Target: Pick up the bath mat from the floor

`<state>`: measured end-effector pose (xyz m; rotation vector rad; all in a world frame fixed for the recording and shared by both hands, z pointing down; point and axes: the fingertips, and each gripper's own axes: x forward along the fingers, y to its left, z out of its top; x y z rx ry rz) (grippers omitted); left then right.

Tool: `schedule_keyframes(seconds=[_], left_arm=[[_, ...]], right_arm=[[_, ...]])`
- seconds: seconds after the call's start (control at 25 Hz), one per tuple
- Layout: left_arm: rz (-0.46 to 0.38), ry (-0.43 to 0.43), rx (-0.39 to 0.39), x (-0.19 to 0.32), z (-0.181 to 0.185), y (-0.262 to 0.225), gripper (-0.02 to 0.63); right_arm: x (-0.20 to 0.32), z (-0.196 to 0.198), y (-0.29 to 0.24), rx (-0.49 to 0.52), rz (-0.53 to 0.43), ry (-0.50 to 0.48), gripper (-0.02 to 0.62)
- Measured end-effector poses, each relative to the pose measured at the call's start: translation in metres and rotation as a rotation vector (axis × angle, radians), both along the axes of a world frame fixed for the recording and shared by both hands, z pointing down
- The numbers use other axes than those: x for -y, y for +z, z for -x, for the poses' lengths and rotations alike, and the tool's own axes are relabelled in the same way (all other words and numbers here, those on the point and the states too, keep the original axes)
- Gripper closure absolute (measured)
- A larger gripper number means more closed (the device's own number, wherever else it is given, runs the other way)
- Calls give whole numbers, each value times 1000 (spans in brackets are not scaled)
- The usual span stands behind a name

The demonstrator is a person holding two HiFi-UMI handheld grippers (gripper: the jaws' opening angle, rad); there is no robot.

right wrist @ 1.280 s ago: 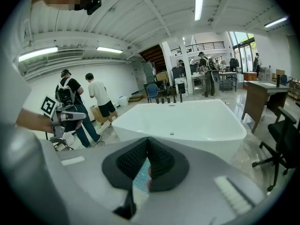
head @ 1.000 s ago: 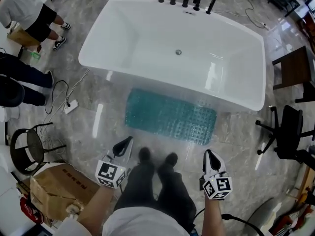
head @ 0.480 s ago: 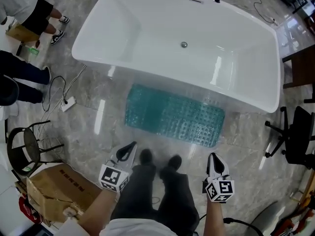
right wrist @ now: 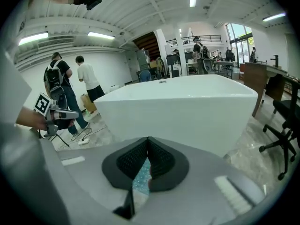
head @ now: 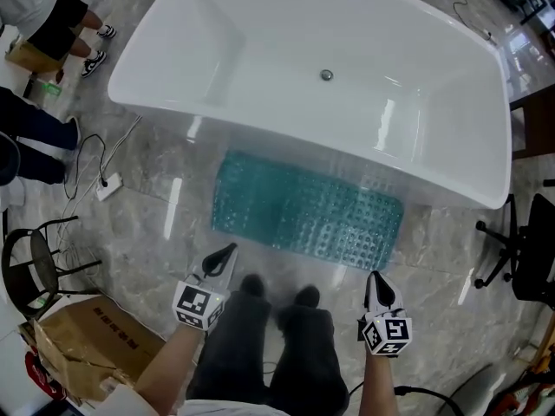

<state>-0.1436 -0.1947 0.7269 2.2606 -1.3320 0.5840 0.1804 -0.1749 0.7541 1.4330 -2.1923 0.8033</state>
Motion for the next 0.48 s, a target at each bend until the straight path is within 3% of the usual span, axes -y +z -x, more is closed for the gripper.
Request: schedule_keyframes(seconds=[0.48], left_arm=[[-3, -35, 21, 47, 27, 182, 603]], right_arm=[[39, -36, 173, -27, -7, -19, 571]])
